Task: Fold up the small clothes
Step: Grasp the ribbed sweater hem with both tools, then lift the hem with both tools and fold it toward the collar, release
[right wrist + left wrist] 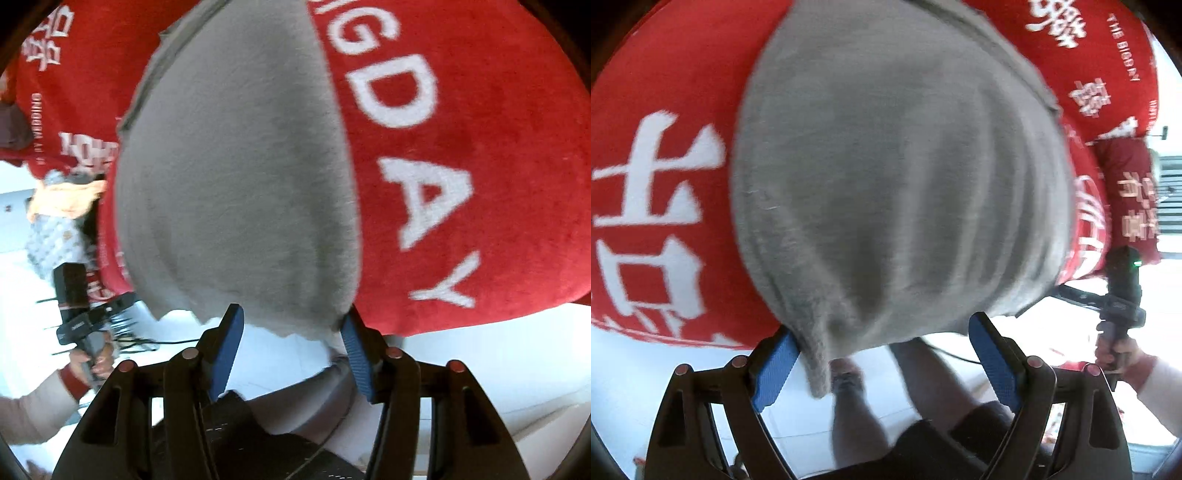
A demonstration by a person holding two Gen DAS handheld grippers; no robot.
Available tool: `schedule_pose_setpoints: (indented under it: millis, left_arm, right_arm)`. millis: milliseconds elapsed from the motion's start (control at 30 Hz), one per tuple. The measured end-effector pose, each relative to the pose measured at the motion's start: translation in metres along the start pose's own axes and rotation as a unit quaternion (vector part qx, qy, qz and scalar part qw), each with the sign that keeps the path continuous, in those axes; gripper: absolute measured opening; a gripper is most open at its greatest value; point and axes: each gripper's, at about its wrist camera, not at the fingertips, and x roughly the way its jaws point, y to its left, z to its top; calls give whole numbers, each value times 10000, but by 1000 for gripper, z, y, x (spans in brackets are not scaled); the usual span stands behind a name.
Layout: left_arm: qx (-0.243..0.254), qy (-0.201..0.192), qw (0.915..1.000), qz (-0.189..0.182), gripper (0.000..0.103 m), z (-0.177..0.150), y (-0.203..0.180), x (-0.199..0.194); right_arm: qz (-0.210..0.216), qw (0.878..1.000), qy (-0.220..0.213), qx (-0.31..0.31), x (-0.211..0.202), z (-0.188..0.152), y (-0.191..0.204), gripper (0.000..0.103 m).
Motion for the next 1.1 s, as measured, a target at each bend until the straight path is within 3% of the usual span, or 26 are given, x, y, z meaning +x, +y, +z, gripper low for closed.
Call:
schedule_pose_setpoints:
  millis: [67,467,500,533,567,600,633,667,867,1100]
  left_arm:
    - [133,-69,9997,-184,89,3,-12,-1]
    - [129,129,9992,344,89,5,-18,21]
    - [90,90,9992,383,86,5,-18,20]
    - [75,56,9988,480,74,2,-15,17]
    - [78,39,9979,637,67,0,-14,16]
    - [81,35,9971,751,47,-1,-12,14]
    - [30,58,9972,742,18,-2,-8,13]
    - [-43,99,9978,657,10,-2,-3,11]
    - [-200,-112,9997,-22,10,1,-1,-9]
    - [-443,-751,9928,-825,10,24,-16,-55]
  right_arm:
    - [294,9996,-19,-20,-1,1,1,59]
    - [504,9974,505,92,47,-8,-3,59]
    - [517,9973,491,187,46,-8,-5,55]
    - [565,9968,470,330,45,-8,-7,50]
    - [642,9955,440,549,44,-9,-10,30]
    - [614,9949,447,664,44,-9,-13,12]
    - [583,9950,449,681,42,-9,-15,8]
    - [574,9953,438,646,40,-10,-14,8]
    - [1206,9911,275,499,16,-10,10,7]
    - [1833,9821,-222,381,-17,7,39,7]
